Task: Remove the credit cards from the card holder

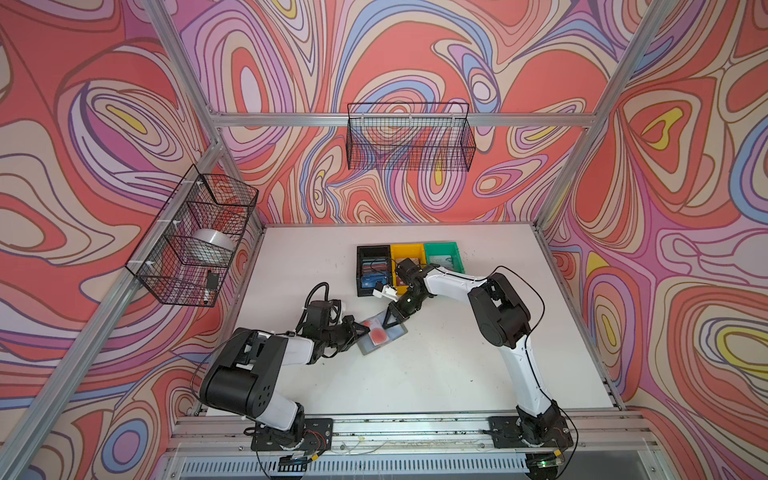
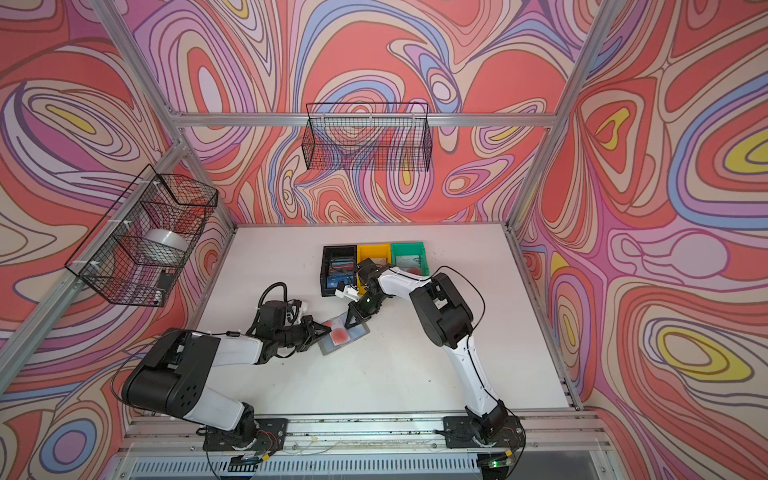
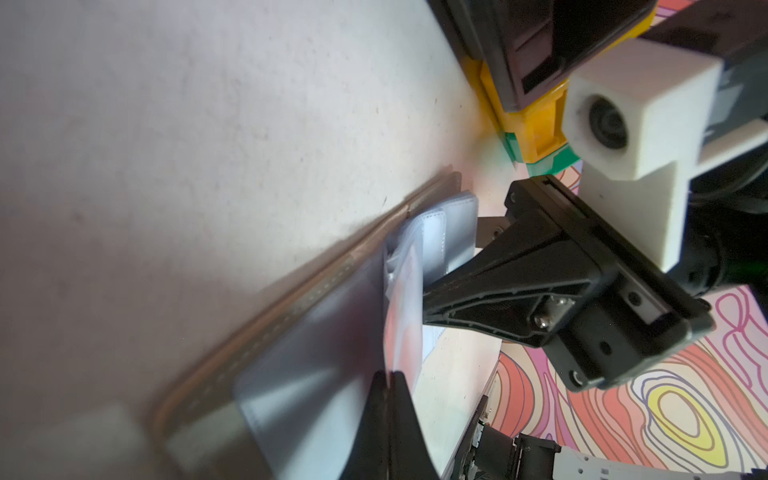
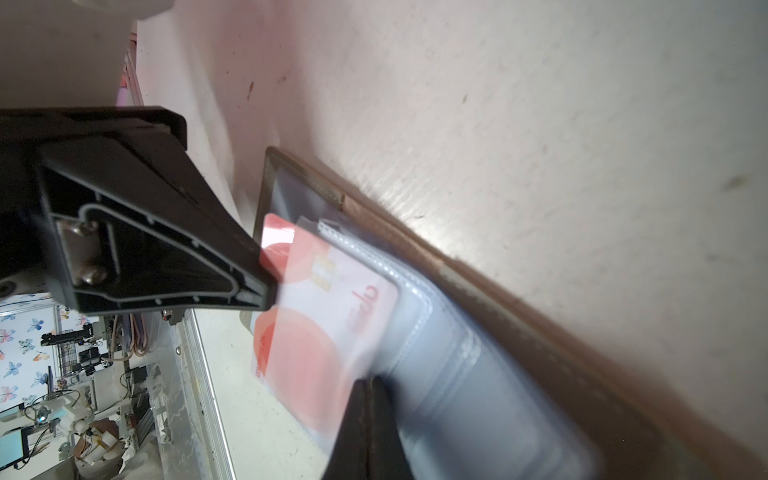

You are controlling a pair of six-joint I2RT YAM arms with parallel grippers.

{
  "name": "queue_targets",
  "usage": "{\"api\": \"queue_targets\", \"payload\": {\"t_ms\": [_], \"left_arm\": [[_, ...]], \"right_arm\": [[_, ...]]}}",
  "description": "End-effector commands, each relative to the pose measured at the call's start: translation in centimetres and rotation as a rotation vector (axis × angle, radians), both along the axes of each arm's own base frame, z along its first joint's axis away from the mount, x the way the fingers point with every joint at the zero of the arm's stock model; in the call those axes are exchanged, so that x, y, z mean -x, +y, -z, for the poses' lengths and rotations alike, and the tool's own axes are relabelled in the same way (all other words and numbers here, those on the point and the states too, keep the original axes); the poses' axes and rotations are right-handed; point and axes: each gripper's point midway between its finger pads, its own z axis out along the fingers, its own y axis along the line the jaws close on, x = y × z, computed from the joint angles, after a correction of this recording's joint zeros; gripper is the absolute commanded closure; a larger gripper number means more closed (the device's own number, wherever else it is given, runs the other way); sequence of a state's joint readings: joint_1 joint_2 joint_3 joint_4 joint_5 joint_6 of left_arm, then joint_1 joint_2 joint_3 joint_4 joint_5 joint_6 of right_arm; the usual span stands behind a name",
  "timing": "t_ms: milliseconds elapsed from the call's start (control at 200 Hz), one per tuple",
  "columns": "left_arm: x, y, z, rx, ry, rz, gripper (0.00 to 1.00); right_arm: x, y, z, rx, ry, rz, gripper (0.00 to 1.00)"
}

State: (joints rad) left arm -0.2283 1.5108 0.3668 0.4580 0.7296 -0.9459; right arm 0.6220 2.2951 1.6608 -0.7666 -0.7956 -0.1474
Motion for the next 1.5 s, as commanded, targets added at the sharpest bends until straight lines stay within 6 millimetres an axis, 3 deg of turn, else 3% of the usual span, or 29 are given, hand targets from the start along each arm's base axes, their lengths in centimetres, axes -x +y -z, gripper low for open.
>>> {"api": "queue_targets", "payload": {"t_ms": [0, 295, 491, 691, 1047, 1242, 1337, 1497], "left_arm": [[1.3, 1.1, 1.0, -0.057, 0.061, 0.002, 1.00], [2.8, 2.6, 1.0, -0.122, 0.091, 0.003, 1.00], [2.7, 3.1, -1.1, -0.085, 0.049, -0.011, 1.00], [1.7, 2.8, -5.7, -0.024, -0.067, -0.006, 1.00], [-0.2, 1.3, -11.2, 0.122, -0.261, 0.035, 1.00], [-1.7, 0.2, -12.2, 0.170, -0.318, 0.054, 0.95], [-2.3, -0.7, -12.5, 0.177, -0.334, 0.074, 0.94], [-3.0, -1.7, -12.2, 0.202, -0.334, 0.086, 0.94]], "right_arm": [[1.2, -1.1, 3.6, 0.101, 0.054, -0.002, 0.98], [1.2, -1.1, 3.7, 0.096, 0.063, -0.001, 0.98], [1.2, -1.0, 2.5, 0.068, 0.064, -0.009, 0.98], [0.2, -1.5, -1.4, -0.030, 0.115, 0.006, 0.90], [-2.0, -2.2, -11.7, -0.480, 0.336, 0.038, 0.83], [-1.4, -2.2, -13.2, -0.586, 0.401, 0.020, 0.73], [-1.0, -2.4, -13.6, -0.613, 0.395, 0.015, 0.60], [-0.6, -2.6, -13.8, -0.609, 0.377, 0.000, 0.59]]}}
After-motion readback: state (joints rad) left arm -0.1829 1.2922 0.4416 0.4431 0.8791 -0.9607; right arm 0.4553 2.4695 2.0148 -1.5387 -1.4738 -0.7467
